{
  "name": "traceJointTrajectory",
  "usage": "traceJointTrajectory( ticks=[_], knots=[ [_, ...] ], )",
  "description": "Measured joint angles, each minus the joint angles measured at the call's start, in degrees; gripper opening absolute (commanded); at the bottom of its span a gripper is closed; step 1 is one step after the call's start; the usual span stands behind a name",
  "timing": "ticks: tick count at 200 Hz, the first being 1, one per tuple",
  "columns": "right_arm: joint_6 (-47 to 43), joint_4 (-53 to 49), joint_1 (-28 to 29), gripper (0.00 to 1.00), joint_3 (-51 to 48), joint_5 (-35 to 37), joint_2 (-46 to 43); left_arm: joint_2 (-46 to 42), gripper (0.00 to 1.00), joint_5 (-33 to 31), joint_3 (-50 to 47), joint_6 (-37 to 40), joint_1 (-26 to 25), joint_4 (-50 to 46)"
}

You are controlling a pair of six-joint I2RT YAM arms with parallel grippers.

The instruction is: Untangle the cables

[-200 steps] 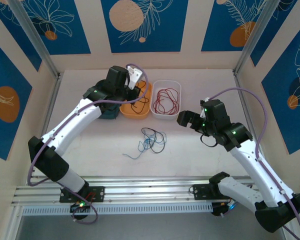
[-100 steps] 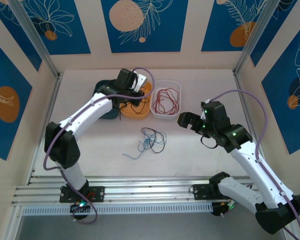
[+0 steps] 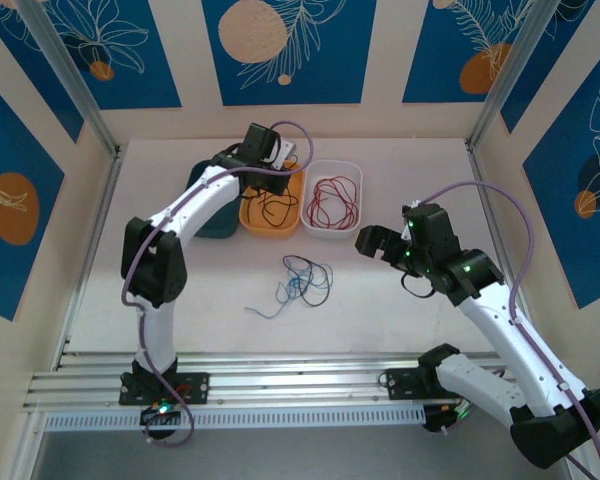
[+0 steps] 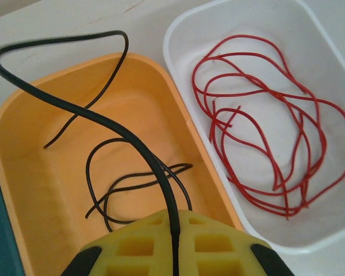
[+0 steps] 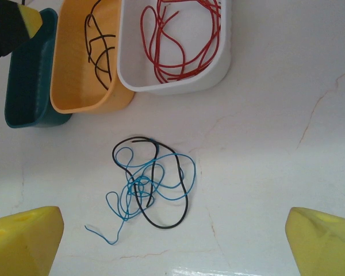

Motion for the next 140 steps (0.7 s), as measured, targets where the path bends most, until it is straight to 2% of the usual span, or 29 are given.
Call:
traceJointTrajectory(
  ticks=[57, 140],
  knots=[
    [0.39, 0.04, -0.11, 0.99, -0.02, -0.04, 0.20, 6.75, 0.00, -2.93, 1.88, -4.28, 0.74, 3.17],
    [0.81, 1.53, -0.11, 0.99, -0.15, -0.83, 1.92, 11.04, 0.00, -13.42, 2.25, -16.96, 1.90, 9.75]
  ],
)
